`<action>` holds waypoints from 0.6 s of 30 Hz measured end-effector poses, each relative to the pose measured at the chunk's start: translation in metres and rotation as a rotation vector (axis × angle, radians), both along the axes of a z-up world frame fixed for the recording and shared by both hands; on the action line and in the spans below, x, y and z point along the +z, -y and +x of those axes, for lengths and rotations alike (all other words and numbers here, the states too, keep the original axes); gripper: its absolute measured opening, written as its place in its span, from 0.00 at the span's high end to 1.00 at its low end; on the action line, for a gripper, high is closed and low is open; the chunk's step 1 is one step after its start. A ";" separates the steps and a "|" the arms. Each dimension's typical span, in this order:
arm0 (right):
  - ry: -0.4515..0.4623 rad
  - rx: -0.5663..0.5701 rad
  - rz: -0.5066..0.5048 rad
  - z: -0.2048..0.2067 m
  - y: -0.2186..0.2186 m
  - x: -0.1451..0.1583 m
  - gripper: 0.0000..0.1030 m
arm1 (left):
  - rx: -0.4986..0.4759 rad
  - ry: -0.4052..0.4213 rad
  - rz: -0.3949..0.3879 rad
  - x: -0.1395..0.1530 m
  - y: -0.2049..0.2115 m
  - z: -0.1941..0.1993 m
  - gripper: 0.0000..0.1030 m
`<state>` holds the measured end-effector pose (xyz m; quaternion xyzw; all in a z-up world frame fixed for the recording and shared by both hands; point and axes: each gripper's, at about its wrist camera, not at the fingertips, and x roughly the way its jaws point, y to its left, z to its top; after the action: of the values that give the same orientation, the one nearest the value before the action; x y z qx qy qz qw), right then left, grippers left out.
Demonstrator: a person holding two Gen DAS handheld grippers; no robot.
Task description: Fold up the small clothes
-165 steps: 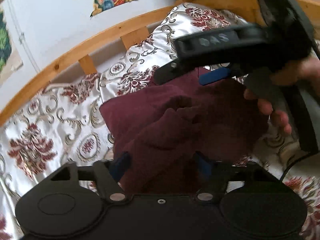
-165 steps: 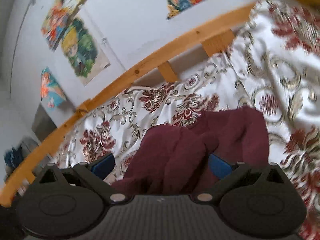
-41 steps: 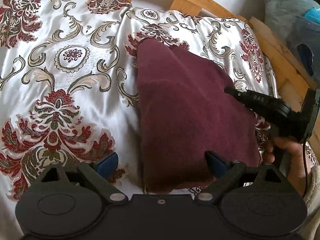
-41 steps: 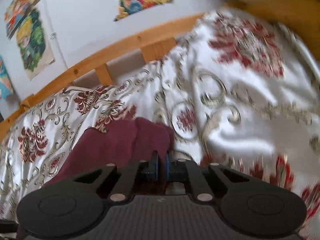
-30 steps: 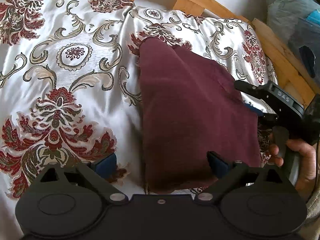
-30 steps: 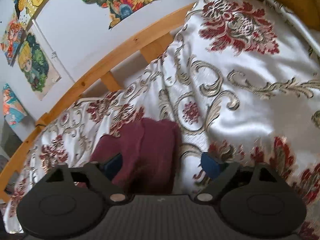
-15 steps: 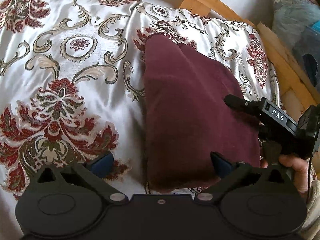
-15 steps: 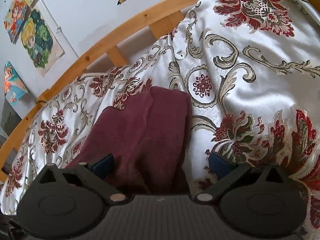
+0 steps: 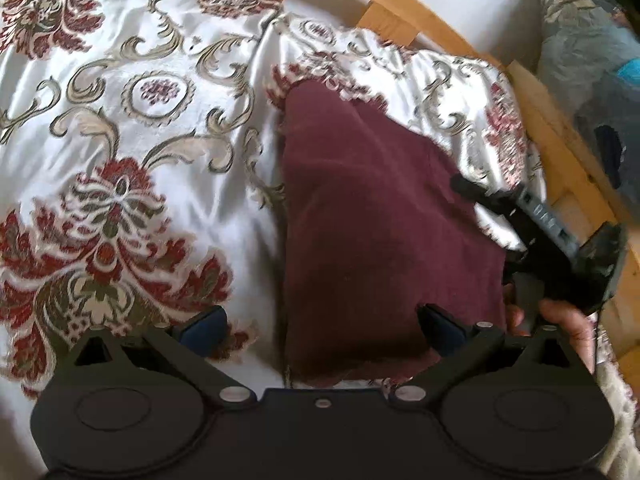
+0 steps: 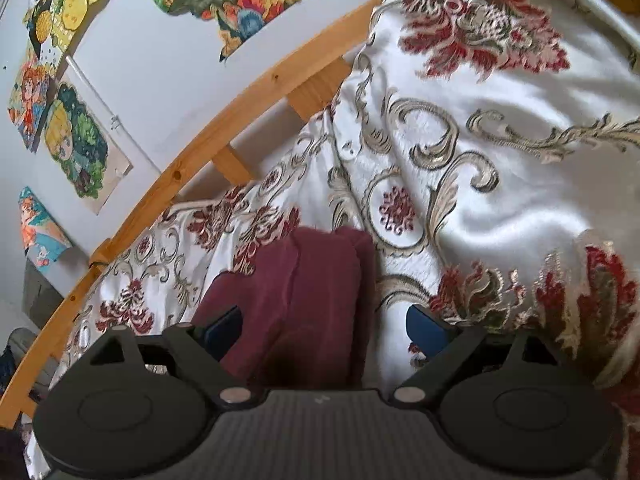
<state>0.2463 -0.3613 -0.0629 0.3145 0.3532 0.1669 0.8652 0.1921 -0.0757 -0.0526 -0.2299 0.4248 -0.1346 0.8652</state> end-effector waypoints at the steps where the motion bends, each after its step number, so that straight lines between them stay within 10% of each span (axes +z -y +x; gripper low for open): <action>1: -0.005 0.020 0.002 0.002 -0.001 -0.001 0.07 | -0.003 0.009 -0.013 0.002 -0.001 0.002 0.01; 18: -0.022 0.111 -0.109 0.002 -0.027 0.002 0.02 | 0.051 -0.042 -0.112 -0.015 -0.015 0.027 0.01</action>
<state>0.2482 -0.3344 -0.0611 0.2488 0.3879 0.1918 0.8665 0.2188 -0.0604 -0.0676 -0.2913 0.4289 -0.1313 0.8449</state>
